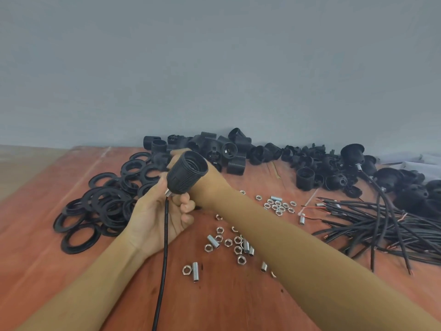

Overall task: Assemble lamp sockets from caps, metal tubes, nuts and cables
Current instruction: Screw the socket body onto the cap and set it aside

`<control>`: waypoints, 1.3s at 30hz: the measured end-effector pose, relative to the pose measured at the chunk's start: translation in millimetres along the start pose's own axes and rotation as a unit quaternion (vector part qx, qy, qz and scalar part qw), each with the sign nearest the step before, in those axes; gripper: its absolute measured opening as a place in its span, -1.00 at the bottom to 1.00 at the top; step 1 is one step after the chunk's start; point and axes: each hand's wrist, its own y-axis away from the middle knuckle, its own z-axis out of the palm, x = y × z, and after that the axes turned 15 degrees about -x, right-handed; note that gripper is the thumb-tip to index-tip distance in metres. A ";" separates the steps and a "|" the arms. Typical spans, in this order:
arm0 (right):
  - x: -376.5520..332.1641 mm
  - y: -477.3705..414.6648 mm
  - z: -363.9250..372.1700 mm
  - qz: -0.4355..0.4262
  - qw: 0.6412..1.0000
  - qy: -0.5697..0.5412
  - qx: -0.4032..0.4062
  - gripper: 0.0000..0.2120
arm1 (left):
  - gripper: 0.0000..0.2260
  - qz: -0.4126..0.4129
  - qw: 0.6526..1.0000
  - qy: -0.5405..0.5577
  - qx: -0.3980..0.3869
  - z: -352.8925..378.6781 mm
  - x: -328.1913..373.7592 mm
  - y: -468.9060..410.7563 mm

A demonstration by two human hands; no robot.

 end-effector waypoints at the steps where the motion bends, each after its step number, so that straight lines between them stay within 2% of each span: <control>1: 5.4 -0.8 -2.1 0.001 0.996 -0.067 0.067 -0.92 | -0.57 -0.005 1.000 0.005 0.001 -1.6 1.1 0.7; 2: 7.1 5.0 -7.3 0.003 0.986 -0.095 0.136 -0.93 | -0.56 -0.013 1.000 0.007 0.004 -1.2 2.5 0.0; 4: 16.9 24.7 -13.4 0.013 0.961 -0.175 0.213 -0.89 | -0.56 -0.016 1.000 -0.003 0.020 0.5 1.4 -0.6; 5: 21.8 38.7 -15.6 0.020 0.943 -0.246 0.223 -0.88 | -0.57 -0.016 1.000 -0.003 0.024 -0.4 0.7 -2.1; 7: 24.8 72.6 -18.0 0.029 0.907 -0.353 0.229 -0.70 | -0.58 -0.023 0.999 -0.015 0.033 -0.4 1.3 -3.8; 9: 29.5 103.0 -15.0 0.018 0.878 -0.420 0.231 -0.62 | -0.60 -0.030 0.998 -0.023 0.045 -0.5 1.0 -4.4; 12: 34.5 135.1 -10.7 0.006 0.866 -0.435 0.247 -0.59 | -0.59 -0.035 0.998 -0.035 0.049 -0.2 0.7 -3.5; 15: 37.9 145.9 -2.0 0.007 0.857 -0.463 0.227 -0.64 | -0.52 -0.036 0.996 -0.063 0.053 2.9 -0.4 -5.6; 17: 38.0 146.6 2.6 0.004 0.831 -0.502 0.238 -0.70 | -0.48 -0.037 0.989 -0.124 0.065 9.8 -1.5 -7.9; 20: 38.7 147.2 4.0 0.015 0.768 -0.574 0.284 -0.61 | -0.63 -0.039 0.958 -0.280 0.057 25.6 -10.1 -11.9; 23: 42.9 147.6 2.6 0.023 0.694 -0.645 0.319 -0.60 | -0.80 -0.038 0.908 -0.413 0.060 38.7 -22.8 -21.2; 25: 45.2 147.5 3.9 0.020 0.654 -0.688 0.314 -0.64 | -0.77 -0.023 0.868 -0.492 0.060 44.1 -31.4 -26.4; 26: 44.8 147.4 5.4 0.021 0.647 -0.699 0.305 -0.66 | -0.75 -0.008 0.852 -0.520 0.066 44.8 -35.8 -27.1; 29: 42.0 145.2 12.5 0.014 0.656 -0.701 0.279 -0.79 | -0.74 0.028 0.795 -0.598 0.098 42.3 -44.1 -24.4; 32: 39.2 142.9 16.8 -0.010 0.698 -0.670 0.251 -0.82 | -0.72 0.048 0.757 -0.646 0.085 39.9 -43.9 -16.6; 35: 39.3 144.1 17.8 -0.011 0.751 -0.625 0.211 -0.84 | -0.75 0.060 0.752 -0.651 0.079 36.1 -40.1 -9.0; 39: 44.3 148.0 16.9 -0.005 0.779 -0.605 0.167 -0.85 | -0.79 0.063 0.764 -0.639 0.067 33.7 -37.2 -5.0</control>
